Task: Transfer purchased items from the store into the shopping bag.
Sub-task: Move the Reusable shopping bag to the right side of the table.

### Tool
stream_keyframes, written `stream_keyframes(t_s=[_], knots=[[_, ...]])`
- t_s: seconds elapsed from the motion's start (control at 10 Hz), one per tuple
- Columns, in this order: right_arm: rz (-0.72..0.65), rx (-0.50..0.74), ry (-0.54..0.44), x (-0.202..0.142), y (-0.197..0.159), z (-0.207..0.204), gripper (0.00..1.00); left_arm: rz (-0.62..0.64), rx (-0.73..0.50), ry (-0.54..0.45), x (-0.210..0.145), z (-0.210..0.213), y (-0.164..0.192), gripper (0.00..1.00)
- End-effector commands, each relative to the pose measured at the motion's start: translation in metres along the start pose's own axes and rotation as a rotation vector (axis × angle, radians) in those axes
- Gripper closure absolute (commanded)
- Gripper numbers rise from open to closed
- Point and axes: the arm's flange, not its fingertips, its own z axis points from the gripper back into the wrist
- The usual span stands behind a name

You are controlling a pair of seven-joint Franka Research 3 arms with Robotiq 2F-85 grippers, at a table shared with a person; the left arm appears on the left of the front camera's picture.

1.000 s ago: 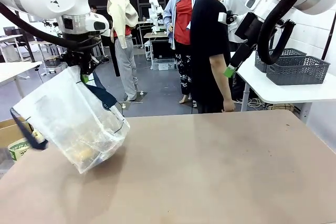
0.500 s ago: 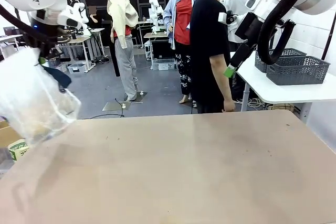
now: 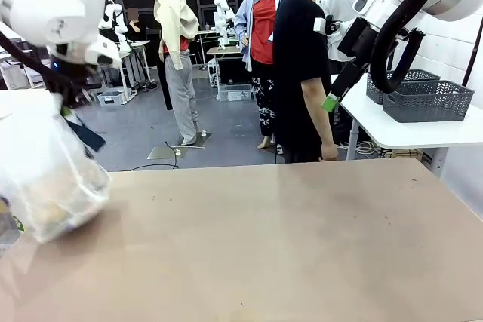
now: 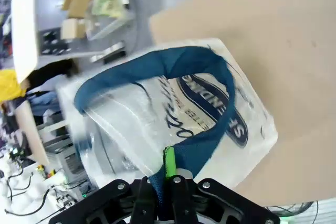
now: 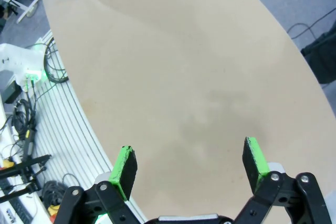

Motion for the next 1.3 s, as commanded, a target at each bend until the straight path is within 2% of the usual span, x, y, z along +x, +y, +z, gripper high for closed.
stream_keyframes(t_s=[0.0, 0.1, 0.8, 0.9, 1.2], knots=[[-0.013, 0.001, 0.016, -0.001, 0.001, 0.0, 0.0, -0.091, -0.106, -0.019, -0.013, -0.02, -0.037, 1.0], [-0.013, 0.001, 0.016, -0.001, 0.001, 0.0, 0.0, 0.0, 0.0, 0.0, 0.0, 0.0, 0.0, 1.0], [-0.013, 0.001, 0.016, -0.001, 0.001, 0.0, 0.0, 0.0, 0.0, 0.0, 0.0, 0.0, 0.0, 1.0], [-0.013, 0.001, 0.016, -0.001, 0.001, 0.0, 0.0, -0.002, -0.026, -0.004, 0.0, -0.003, -0.004, 0.95], [-0.013, 0.001, 0.016, -0.001, 0.001, 0.0, 0.0, 0.001, -0.042, -0.033, 0.001, 0.005, -0.003, 0.35]])
